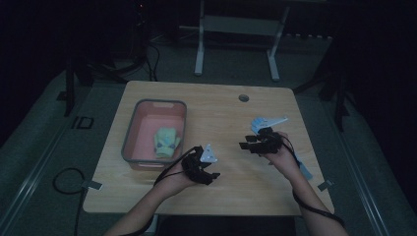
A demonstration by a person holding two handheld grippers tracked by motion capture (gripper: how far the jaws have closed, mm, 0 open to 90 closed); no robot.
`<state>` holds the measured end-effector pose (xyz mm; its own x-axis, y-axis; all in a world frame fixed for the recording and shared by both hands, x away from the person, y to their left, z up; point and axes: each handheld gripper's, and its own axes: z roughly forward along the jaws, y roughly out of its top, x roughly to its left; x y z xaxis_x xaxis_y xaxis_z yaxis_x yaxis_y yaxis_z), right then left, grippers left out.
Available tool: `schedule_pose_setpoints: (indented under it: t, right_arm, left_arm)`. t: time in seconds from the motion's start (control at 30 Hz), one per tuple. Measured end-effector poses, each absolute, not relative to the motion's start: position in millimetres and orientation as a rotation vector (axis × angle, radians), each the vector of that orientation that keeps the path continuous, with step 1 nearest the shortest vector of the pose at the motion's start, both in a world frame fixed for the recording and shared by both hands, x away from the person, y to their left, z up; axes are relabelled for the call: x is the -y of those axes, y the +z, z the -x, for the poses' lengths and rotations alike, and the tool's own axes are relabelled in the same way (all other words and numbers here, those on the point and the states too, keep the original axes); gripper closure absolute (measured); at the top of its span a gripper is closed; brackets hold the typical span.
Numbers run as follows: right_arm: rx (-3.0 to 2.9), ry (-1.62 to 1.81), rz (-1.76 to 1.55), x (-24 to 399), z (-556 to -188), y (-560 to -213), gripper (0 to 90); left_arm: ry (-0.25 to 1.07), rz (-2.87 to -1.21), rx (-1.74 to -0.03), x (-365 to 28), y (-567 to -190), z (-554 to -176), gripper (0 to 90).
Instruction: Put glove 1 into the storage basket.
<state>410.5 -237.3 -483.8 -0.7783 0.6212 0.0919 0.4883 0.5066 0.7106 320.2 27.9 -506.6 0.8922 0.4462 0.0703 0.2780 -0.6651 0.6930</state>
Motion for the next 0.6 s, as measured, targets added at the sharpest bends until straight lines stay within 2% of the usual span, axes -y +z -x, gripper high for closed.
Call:
schedule_pose_setpoints:
  t: [0.23,0.33,0.43,0.5,0.6]
  right_arm:
    - [-2.526,1.106,-0.977,262.7,-414.0,-487.9,53.8]
    - [-2.514,1.094,-0.989,275.4,-417.0,-488.9,54.1]
    - [-2.495,1.065,-1.008,286.7,-420.4,-488.5,54.1]
    - [-2.469,1.054,-1.039,297.7,-424.1,-488.7,54.0]
    - [-2.462,1.054,-1.043,299.9,-425.0,-488.8,54.0]
  left_arm:
    - [0.269,-2.329,-0.498,-23.7,-528.6,-310.7,32.0]
    - [0.248,-2.345,-0.490,-22.0,-536.3,-306.8,18.1]
    - [0.213,-2.331,-0.507,-23.0,-542.1,-306.0,15.3]
    - [0.204,-2.307,-0.516,-23.1,-548.6,-304.1,10.2]
    - [0.202,-2.301,-0.522,-22.7,-550.3,-303.4,10.2]
